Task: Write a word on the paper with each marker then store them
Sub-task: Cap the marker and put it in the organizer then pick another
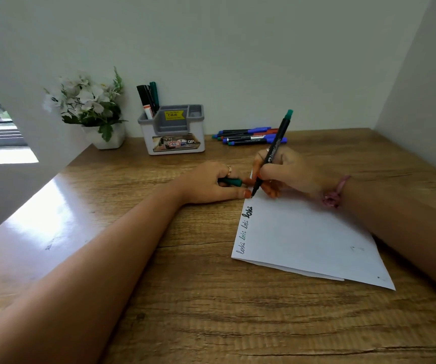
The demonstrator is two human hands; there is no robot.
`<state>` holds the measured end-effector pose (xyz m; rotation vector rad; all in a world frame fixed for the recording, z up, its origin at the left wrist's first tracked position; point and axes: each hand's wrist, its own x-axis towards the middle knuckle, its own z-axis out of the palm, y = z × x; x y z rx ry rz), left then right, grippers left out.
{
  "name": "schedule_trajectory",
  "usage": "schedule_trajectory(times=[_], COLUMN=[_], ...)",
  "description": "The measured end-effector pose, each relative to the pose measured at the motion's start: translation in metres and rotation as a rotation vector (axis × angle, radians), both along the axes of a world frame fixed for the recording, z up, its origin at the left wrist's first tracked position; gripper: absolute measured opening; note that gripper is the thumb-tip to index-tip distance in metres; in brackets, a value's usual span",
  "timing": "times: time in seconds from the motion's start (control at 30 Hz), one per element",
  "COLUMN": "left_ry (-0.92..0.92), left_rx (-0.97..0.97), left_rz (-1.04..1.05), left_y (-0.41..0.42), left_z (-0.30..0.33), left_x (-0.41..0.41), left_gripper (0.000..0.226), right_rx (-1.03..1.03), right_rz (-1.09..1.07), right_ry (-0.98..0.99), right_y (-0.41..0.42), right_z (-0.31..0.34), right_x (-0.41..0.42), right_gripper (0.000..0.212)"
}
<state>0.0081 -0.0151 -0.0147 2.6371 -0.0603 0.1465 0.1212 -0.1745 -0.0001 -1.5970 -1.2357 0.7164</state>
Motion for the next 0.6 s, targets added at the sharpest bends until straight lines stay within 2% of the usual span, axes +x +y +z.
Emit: schedule_trajectory(times=[0.1,0.27,0.4,0.6], left_ry=[-0.010,-0.024,-0.009,-0.006], left_rx=[-0.038,-0.090,-0.073,-0.074], left_rz=[0.008,0.049,0.068,0.073], left_y=[-0.001,0.000,0.002,0.001], left_z=[0.000,0.001,-0.001,0.001], left_x=[-0.001,0.000,0.003,0.004], left_gripper=[0.033,0.017,0.024,0.026], right_rx=[0.009,0.039,0.070,0.037], right_rz=[0.006,-0.026,-0.100,-0.094], right_ry=[0.006,-0.067,-0.108,-0.143], right_y=[-0.002,-0.005,-0.005,-0.005], right_z=[-0.010,-0.014,-0.014,-0.013], right_x=[0.001,0.004,0.003,0.002], right_gripper=[0.007,0.010,0.012,0.016])
